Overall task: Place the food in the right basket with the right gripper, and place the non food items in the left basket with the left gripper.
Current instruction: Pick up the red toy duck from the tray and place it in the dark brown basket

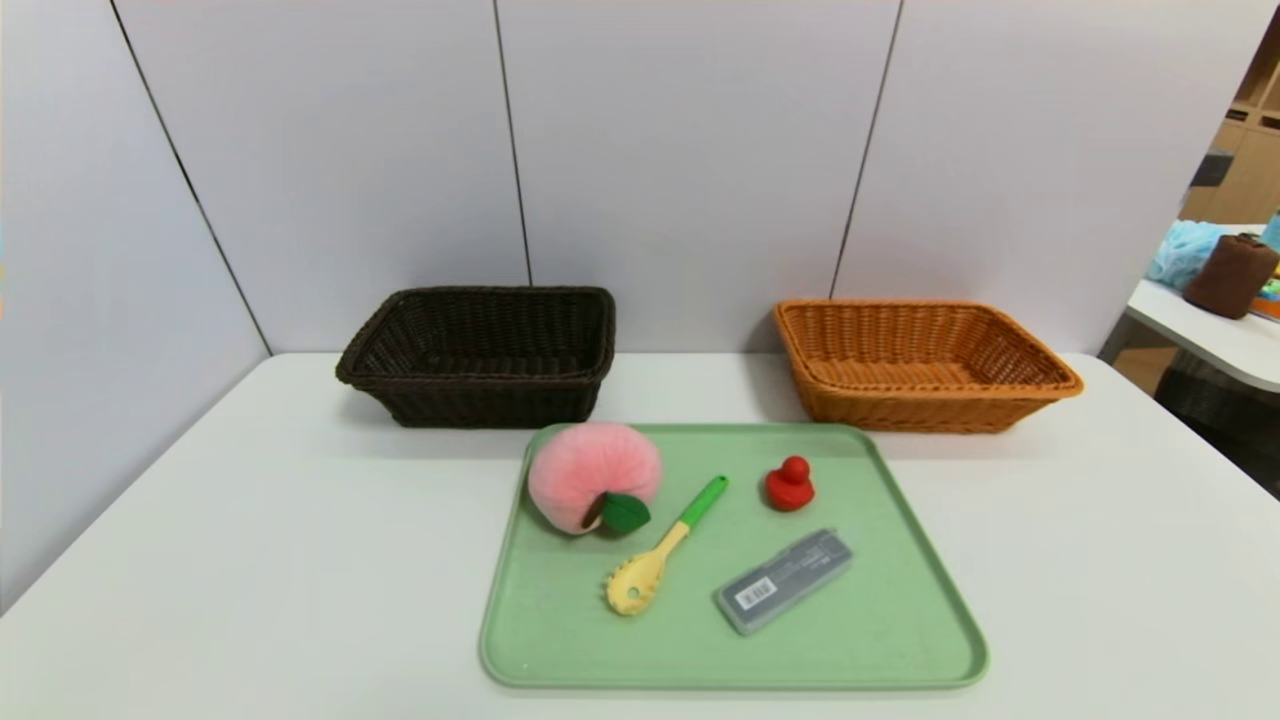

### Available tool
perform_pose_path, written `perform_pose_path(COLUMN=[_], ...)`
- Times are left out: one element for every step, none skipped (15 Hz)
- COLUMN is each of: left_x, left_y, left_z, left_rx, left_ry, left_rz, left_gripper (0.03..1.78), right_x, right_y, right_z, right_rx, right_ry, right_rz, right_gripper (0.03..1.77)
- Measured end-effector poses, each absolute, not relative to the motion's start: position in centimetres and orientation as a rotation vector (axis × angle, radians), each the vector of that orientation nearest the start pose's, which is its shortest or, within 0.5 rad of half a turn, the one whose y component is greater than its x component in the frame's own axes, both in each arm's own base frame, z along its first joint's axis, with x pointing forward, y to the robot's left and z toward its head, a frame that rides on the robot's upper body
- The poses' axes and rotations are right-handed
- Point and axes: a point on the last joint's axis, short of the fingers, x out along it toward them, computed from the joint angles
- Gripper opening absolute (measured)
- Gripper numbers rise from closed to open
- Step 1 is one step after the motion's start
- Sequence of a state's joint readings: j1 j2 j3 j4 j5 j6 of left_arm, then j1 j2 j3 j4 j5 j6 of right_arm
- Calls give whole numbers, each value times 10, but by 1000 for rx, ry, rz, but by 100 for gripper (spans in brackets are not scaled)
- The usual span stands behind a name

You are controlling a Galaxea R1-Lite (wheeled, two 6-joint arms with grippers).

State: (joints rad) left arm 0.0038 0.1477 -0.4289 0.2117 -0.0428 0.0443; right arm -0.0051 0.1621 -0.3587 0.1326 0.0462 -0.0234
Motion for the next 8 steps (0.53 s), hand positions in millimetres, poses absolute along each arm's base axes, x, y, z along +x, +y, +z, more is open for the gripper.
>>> perform_pose_path(left_x=[-47,-44,-40,-35,-27,-17,-6,7], left_y=[-1,-1,-2,-2,-2,-3,-3,-3], left_z=[194,214,237,256,272,283,292,296], left_rx=[47,48,50,51,52,52,50,45], left_ry=[-76,-78,-81,-79,-66,-43,-15,25], left_rz=[-44,-48,-54,-66,-86,-110,-128,-140], left_gripper=[169,169,169,169,169,169,169,169], right_x=[-35,-32,-27,-24,-19,-13,-5,2], right_y=[1,1,2,2,2,2,2,2], right_z=[182,202,222,242,258,273,279,283], right_rx=[-27,-28,-30,-31,-32,-34,-33,-30], right_ry=[-65,-67,-62,-60,-45,-10,48,106], right_rz=[45,48,48,50,56,69,79,86], right_gripper=[170,170,170,170,170,170,170,170])
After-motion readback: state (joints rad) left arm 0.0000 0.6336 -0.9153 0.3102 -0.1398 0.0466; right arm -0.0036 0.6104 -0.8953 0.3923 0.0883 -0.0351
